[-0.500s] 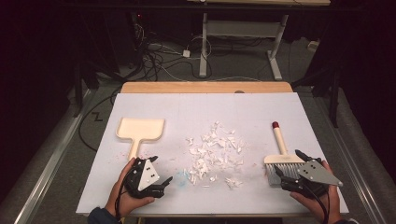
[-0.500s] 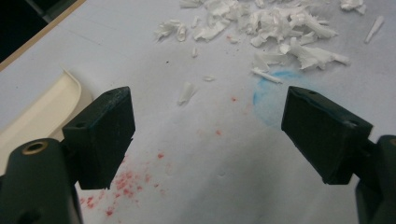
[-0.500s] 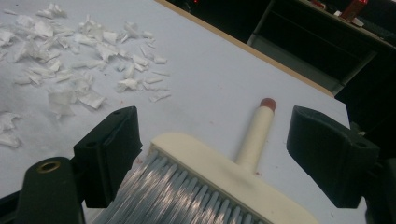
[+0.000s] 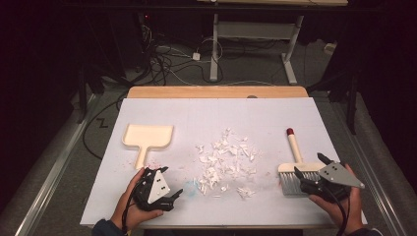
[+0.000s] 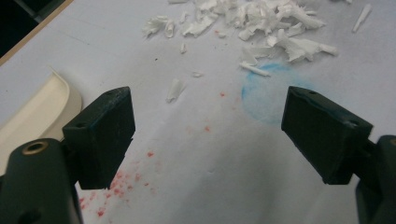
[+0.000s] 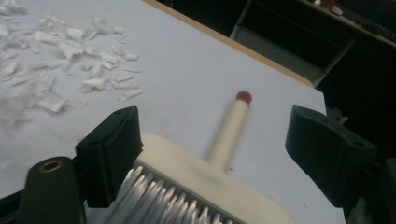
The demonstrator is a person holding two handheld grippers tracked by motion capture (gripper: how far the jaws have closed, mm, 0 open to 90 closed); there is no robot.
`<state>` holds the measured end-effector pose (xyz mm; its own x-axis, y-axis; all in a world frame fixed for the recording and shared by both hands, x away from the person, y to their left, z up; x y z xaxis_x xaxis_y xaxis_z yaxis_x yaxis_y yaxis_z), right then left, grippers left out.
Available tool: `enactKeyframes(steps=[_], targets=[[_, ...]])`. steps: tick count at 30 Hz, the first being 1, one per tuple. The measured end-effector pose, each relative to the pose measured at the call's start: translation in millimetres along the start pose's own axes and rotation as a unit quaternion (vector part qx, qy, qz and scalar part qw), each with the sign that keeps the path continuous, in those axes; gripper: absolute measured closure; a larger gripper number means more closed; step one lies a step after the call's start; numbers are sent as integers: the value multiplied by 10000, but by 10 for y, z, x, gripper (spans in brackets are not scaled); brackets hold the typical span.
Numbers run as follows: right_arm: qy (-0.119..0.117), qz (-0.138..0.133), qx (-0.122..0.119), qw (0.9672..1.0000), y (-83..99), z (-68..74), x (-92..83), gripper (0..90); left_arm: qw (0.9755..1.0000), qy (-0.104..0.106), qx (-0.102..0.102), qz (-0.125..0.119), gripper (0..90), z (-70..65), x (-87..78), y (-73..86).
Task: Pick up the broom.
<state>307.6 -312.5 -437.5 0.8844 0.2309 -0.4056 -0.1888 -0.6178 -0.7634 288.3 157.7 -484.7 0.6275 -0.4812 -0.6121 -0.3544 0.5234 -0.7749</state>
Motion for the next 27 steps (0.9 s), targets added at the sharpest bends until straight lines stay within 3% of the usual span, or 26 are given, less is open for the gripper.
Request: enactKeyframes(steps=[2,3,5,6,7,8,9,10,12,19,20,21,23,27], targets=[[11,71,79,9999,-6,-43,14,229,10000,-4,7,-4,163,-3,-5,-1],[15,286,292,9992,-26,-133,58,238,10000,0,8,-10,163,-5,-9,-1],[-11,542,475,9974,-46,-234,126,268,10000,7,22,-3,163,-4,-10,0],[-11,542,475,9974,-46,-234,126,268,10000,15,20,1,163,-2,-7,-1],[-233,778,813,9934,-59,-326,226,273,10000,39,28,4,163,-2,2,-5],[-233,778,813,9934,-59,-326,226,273,10000,39,28,4,163,-2,2,-5],[-365,948,955,9902,-59,-363,292,287,10000,42,30,11,163,-2,6,-7],[-510,1287,1181,9833,-49,-421,445,294,10000,62,33,18,163,-1,15,-11],[-641,1533,1354,9768,-39,-455,606,316,10000,79,42,35,163,0,24,-13],[-950,2393,1632,9524,75,-434,1125,424,9999,100,42,53,163,-6,21,-3],[-950,2393,1632,9524,75,-434,1125,424,9999,100,42,53,163,-6,21,-3],[-1092,2464,1687,9481,105,-420,1194,466,9999,99,69,91,163,-5,21,4],[-1092,2538,1566,9482,71,-416,1210,540,9999,114,67,106,163,-10,28,7],[-1082,2462,1584,9501,46,-390,1251,659,9998,142,72,110,163,-23,33,-3]])
Point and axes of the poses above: each handheld gripper's, and its own axes: x roughly forward along the jaws, y roughly out of its underside, z roughly to its left, the point moved 2 cm from there along x, roughly forward along the jaws, and after that the axes turned 11 degrees about -x, right-handed, at the moved point
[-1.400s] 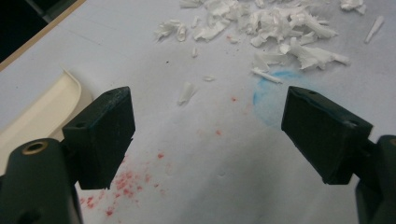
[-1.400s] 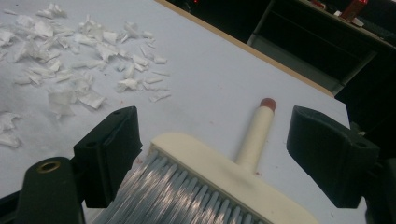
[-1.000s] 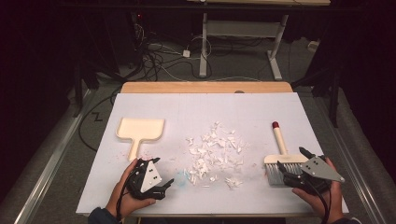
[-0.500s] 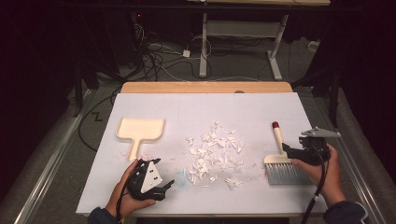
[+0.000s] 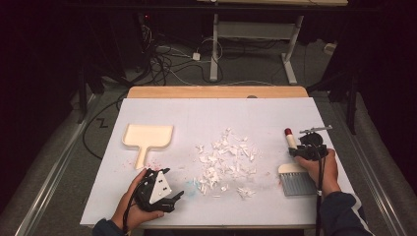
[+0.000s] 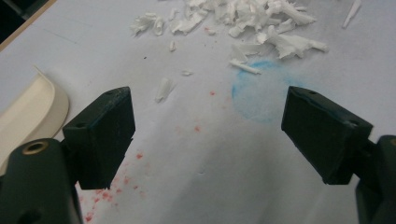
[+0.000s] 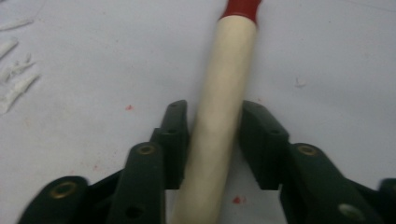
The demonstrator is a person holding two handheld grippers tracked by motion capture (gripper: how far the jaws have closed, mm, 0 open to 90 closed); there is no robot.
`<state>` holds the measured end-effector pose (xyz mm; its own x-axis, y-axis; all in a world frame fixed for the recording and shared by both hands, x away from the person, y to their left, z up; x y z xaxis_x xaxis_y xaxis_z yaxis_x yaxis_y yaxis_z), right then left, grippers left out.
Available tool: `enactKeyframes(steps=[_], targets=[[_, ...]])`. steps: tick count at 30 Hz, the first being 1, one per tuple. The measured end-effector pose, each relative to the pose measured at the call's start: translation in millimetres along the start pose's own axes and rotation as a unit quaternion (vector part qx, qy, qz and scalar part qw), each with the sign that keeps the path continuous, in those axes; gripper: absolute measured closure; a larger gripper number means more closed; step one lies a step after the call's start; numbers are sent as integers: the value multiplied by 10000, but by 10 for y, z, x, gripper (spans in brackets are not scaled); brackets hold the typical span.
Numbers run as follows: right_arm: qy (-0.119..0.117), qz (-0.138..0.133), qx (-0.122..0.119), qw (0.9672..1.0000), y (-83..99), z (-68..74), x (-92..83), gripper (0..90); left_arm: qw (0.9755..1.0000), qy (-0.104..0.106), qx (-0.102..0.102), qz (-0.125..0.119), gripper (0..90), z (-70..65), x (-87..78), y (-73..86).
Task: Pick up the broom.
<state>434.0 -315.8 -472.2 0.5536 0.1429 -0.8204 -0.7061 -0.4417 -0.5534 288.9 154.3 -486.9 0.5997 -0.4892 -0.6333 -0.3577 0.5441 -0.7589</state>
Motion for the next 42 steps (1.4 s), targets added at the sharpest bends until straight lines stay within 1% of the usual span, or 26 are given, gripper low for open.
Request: enactKeyframes(steps=[5,6,10,12,14,17,18,19,20,21,22,23,24,25,26,27,29,30,31,32,34,35,36,37,40,42], targets=[[24,-84,62,9999,-18,0,24,712,9999,93,-35,-57,163,-30,10,-33],[37,-87,-4,10000,-20,3,26,712,9999,93,-35,-57,163,-30,10,-33],[9,-133,-5,9999,-9,-2,23,712,9999,108,-16,-26,163,-37,22,-41],[-80,-258,61,9996,22,-31,1,713,9999,116,-37,-83,163,-33,24,-54],[-63,-419,64,9991,46,-55,-50,713,9999,127,-19,-28,163,-49,26,-49],[-48,-670,-23,9977,84,-66,-164,713,9999,98,-22,-41,163,-45,-2,-37],[-48,-670,-23,9977,84,-66,-164,713,9999,98,-22,-41,163,-45,-2,-37],[-68,-902,-92,9959,111,-56,-260,713,9999,88,-30,-47,163,-39,-15,-34],[-68,-902,-92,9959,111,-56,-260,713,9999,80,-53,-67,163,-34,-22,-33],[-40,-1161,-190,9930,131,-34,-378,713,9999,53,-56,-97,163,-23,-28,-35],[-11,-1284,-195,9915,142,-23,-440,713,9999,59,-70,-106,163,-22,-26,-35],[-70,-1443,-238,9892,154,-12,-502,713,9999,59,-70,-106,163,-22,-26,-35],[-70,-1443,-238,9892,154,-12,-502,713,9999,66,-69,-101,163,-21,-23,-35],[-98,-1578,-264,9871,168,3,-564,713,9999,73,-68,-99,163,-21,-20,-36],[-103,-1797,-335,9831,195,35,-689,713,9999,72,-64,-94,163,-20,-20,-37],[-103,-1797,-335,9831,195,35,-689,713,9999,74,-78,-107,163,-20,-22,-40],[-120,-2014,-405,9786,227,77,-811,713,9998,86,-103,-138,163,-21,-32,-47],[-202,-2215,-476,9738,266,128,-925,714,9997,98,-129,-165,163,-23,-38,-57],[-202,-2215,-476,9738,266,128,-925,714,9997,98,-129,-165,163,-23,-38,-57],[-179,-2350,-528,9704,303,172,-1029,714,9997,109,-131,-183,163,-29,-40,-68],[-226,-2545,-566,9652,340,208,-1132,714,9997,112,-130,-189,163,-36,-40,-73],[-259,-2607,-585,9633,354,222,-1177,715,9997,130,-122,-190,163,-49,-37,-78],[-259,-2607,-585,9633,354,222,-1177,715,9997,130,-122,-190,163,-49,-37,-78],[-273,-2768,-636,9584,381,251,-1255,715,9996,144,-121,-196,163,-57,-37,-83],[-258,-2926,-723,9531,401,291,-1342,715,9996,165,-133,-212,163,-62,-41,-90],[-263,-2996,-765,9506,395,319,-1398,715,9993,206,-174,-255,163,-66,-48,-103]])
Point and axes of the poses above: each handheld gripper's, and its own axes: x roughly forward along the jaws, y roughly out of its underside, z roughly to its left, the point moved 2 cm from there along x, roughly forward along the jaws, and after that the axes turned 11 degrees about -x, right-handed, at the moved point
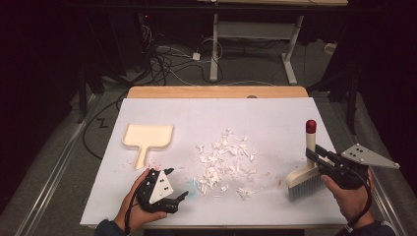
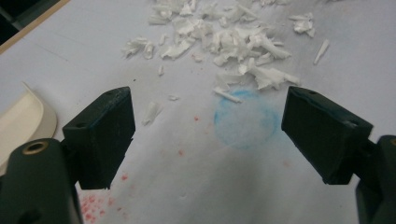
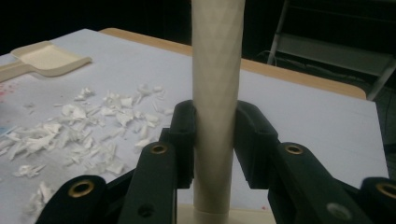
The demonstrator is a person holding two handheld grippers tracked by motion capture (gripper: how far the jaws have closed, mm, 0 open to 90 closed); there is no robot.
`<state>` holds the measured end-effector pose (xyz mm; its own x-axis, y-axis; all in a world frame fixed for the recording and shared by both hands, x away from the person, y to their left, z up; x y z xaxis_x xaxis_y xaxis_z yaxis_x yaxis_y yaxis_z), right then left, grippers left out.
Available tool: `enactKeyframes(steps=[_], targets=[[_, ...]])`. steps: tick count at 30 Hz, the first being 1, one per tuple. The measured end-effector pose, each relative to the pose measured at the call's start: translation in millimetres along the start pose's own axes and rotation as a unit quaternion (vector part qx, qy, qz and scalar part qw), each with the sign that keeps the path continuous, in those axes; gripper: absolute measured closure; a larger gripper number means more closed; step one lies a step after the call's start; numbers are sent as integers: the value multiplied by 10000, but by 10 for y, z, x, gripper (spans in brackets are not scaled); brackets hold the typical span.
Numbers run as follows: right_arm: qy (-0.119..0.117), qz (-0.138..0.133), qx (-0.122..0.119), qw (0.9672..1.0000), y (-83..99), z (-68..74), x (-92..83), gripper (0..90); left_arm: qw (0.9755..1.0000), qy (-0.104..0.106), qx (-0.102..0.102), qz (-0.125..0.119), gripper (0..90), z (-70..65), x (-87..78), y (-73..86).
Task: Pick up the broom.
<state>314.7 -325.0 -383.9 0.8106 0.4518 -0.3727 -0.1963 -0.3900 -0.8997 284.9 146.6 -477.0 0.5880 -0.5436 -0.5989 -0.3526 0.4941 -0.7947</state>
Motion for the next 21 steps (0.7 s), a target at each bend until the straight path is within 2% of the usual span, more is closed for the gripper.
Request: enactKeyframes(steps=[1,2,4,5,8,9,10,11,13,14,15,16,18,20,21], targets=[[2,-68,-18,10000,-24,16,-18,715,10000,18,-26,-27,163,-7,-1,-11],[11,-122,-35,9999,-49,34,-34,715,9998,129,-142,-94,163,-31,-5,-50],[-25,-210,-105,9997,-100,79,-65,715,9996,155,-175,-143,163,-51,-9,-82],[-37,-268,-125,9996,-128,106,-76,715,9985,307,-333,-307,163,-106,-13,-178],[-61,-391,-260,9989,-226,209,-96,715,9957,616,-433,-534,163,-261,7,-383],[-103,-417,-322,9986,-265,248,-94,715,9938,792,-462,-626,163,-329,15,-460],[-103,-417,-322,9986,-265,248,-94,715,9938,792,-462,-626,163,-329,15,-460],[-142,-491,-364,9980,-344,340,-92,715,9902,1084,-478,-743,163,-485,49,-618],[-202,-518,-469,9973,-426,432,-74,715,9861,1361,-439,-850,168,-652,96,-772],[-202,-518,-469,9973,-426,432,-74,715,9861,1361,-439,-850,169,-652,96,-772],[-239,-593,-530,9965,-499,532,-46,715,9842,1474,-418,-888,169,-733,125,-846],[-239,-593,-530,9965,-499,532,-46,715,9827,1562,-401,-915,169,-806,157,-916],[-381,-646,-600,9954,-587,690,24,715,9777,1789,-478,-995,171,-962,270,-1085],[-439,-668,-690,9944,-633,797,86,715,9737,1948,-573,-1036,184,-1009,353,-1153],[-444,-667,-702,9943,-654,852,120,715,9740,1924,-593,-1039,191,-1023,394,-1176]])
Point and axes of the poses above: each handheld gripper's, and its own axes: x roughly forward along the jaws, y roughly out of its underside, z roughly to its left, the point moved 2 cm from there along x, roughly forward along the jaws, and after that the axes turned 11 degrees about -x, right-handed, at the moved point
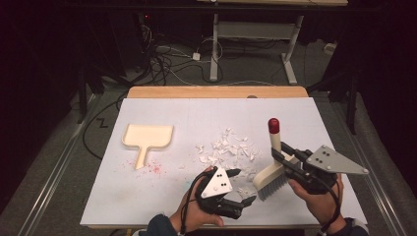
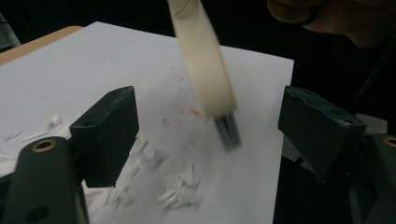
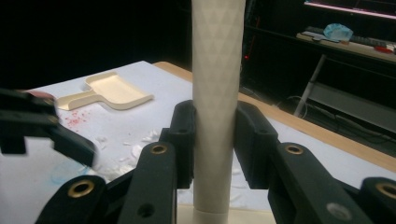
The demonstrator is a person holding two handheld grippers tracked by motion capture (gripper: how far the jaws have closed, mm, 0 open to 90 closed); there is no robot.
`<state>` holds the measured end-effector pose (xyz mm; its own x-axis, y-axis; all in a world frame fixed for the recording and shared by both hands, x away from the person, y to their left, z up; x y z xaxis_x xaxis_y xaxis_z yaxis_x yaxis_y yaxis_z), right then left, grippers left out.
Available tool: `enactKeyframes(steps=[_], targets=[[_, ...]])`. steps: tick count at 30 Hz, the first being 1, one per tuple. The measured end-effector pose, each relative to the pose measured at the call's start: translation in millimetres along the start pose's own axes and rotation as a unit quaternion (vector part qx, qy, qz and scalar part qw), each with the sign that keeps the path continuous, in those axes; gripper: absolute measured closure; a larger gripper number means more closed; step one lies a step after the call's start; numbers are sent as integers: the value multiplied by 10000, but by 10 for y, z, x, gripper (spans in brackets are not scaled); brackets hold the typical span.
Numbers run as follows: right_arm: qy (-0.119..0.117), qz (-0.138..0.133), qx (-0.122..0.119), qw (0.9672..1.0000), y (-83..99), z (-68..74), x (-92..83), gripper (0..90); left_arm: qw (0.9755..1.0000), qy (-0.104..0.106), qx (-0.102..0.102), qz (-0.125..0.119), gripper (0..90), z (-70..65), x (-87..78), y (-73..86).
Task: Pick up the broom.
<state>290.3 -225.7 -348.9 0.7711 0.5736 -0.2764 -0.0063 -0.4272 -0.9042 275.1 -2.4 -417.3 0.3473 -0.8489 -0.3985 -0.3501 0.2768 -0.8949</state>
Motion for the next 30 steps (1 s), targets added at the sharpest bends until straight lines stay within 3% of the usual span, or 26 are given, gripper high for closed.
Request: enactKeyframes(steps=[2,3,6,7,9,11,14,15,18,22,23,26,28,30], targets=[[-96,-35,-62,9999,-40,88,88,715,10000,-96,-9,19,210,8,45,-8],[-132,-53,-74,9999,-56,130,128,715,9998,-125,-144,-7,219,50,105,-12],[-278,-72,-113,9995,-97,254,238,715,9992,-261,-286,19,263,111,146,-1],[-331,-67,-139,9993,-110,290,269,715,9987,-230,-447,14,292,177,161,19],[-405,-91,-157,9990,-136,362,304,714,9981,-326,-524,43,326,228,160,48],[-486,-103,-251,9984,-169,424,313,713,9979,-272,-596,-2,371,275,138,66],[-524,-146,-296,9981,-188,477,292,712,9976,-122,-674,-47,525,318,95,71],[-537,-162,-262,9981,-185,477,283,712,9979,-128,-640,-43,589,329,77,70],[-655,-207,-197,9974,-171,445,248,705,9986,-136,-514,9,636,334,47,64],[-910,-221,-166,9955,-140,386,213,680,9993,-75,-278,222,640,321,-6,59],[-1029,-273,-338,9937,-115,344,172,602,9993,28,-270,270,640,361,-65,64],[-1552,-128,-585,9861,-57,266,137,494,9992,90,-227,310,640,412,-141,56],[-1601,-99,-725,9844,-24,239,128,482,9988,234,-107,411,641,449,-226,50],[-1932,170,-922,9767,86,173,163,420,9980,345,63,531,641,446,-274,51]])
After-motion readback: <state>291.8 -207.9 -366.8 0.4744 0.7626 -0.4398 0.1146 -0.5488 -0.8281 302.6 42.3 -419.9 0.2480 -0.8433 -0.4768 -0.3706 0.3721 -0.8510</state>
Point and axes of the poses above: each handheld gripper's, and its own axes: x roughly forward along the jaws, y roughly out of its underside, z roughly to its left, the point moved 2 cm from there along x, roughly forward along the jaws, and after that the axes turned 11 degrees about -x, right-handed, at the moved point
